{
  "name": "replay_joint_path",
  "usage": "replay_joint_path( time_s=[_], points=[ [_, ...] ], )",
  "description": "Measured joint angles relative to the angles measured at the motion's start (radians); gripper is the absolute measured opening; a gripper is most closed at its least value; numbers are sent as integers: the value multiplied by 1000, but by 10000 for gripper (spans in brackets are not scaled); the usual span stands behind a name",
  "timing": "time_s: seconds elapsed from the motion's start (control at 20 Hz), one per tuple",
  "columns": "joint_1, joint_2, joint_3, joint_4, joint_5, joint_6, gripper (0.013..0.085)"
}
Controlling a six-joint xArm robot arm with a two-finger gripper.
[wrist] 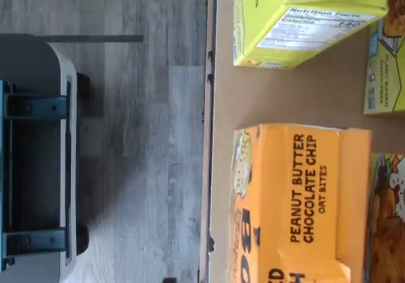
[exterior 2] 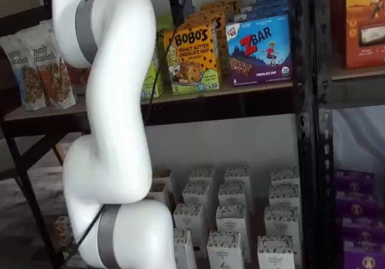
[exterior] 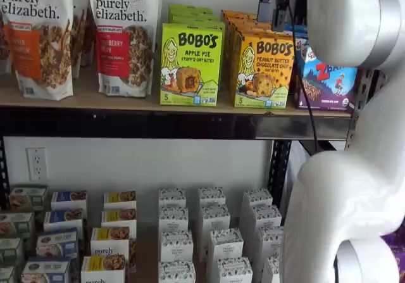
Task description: Pick up the orange box on the top shelf, the fifth box from the left
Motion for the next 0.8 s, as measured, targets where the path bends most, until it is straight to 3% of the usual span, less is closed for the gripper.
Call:
replay_joint_path(
  time_s=[0.35,0.8],
  points=[
    [42,40,-28,1,17,42,850],
    [52,31,12,-27,-22,43,850]
  ],
)
